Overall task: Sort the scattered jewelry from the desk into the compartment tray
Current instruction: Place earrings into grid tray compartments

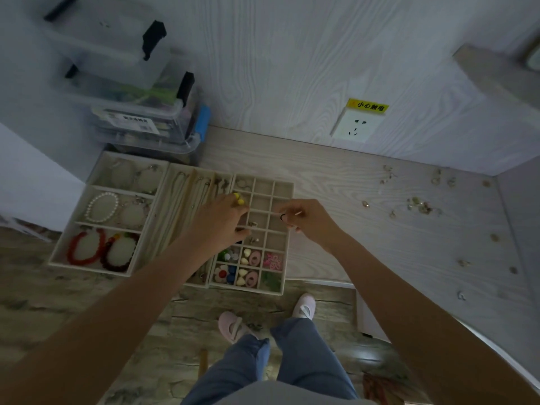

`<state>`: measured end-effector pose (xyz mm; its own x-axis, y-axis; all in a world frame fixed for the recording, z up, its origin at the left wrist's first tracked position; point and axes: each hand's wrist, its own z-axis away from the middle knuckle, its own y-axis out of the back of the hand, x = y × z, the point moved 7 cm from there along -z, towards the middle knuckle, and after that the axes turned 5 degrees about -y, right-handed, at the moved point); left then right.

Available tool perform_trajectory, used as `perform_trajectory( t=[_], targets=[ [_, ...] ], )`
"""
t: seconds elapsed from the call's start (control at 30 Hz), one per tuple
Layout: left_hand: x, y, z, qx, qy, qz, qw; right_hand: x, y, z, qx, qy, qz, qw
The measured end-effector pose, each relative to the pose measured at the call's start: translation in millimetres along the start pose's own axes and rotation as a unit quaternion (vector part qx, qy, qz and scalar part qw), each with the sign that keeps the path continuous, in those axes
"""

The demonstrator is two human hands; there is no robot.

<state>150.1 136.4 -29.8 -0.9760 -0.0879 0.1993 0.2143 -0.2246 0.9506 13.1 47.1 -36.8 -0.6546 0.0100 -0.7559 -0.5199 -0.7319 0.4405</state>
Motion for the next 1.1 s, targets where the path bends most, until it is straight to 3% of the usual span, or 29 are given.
perform_trajectory(
  t=[0.27,0.53,0.73,1.1],
  targets=[
    [6.2,-3.3,5.2,-0.013,-0.054,-0.04,0.998,2.9,-5.3,-1.3,0.0,-0.006,-0.013,1.0],
    [-3.8,-5.4,15.1,0.028,-0.016,0.004,0.999,-3.9,-9.0,-4.1,0.016,0.021,0.077,0.997],
    [-23.5,-12.5,18.7,-0.003,0.041,0.055,0.998,-14.1,-16.8,-4.4,0.04,0.056,0.262,0.963],
    [-25.7,-14.8,20.8,0.027,0.019,0.053,0.998,-5.7,-21.0,-5.9,0.072,0.068,0.302,0.948]
  ],
)
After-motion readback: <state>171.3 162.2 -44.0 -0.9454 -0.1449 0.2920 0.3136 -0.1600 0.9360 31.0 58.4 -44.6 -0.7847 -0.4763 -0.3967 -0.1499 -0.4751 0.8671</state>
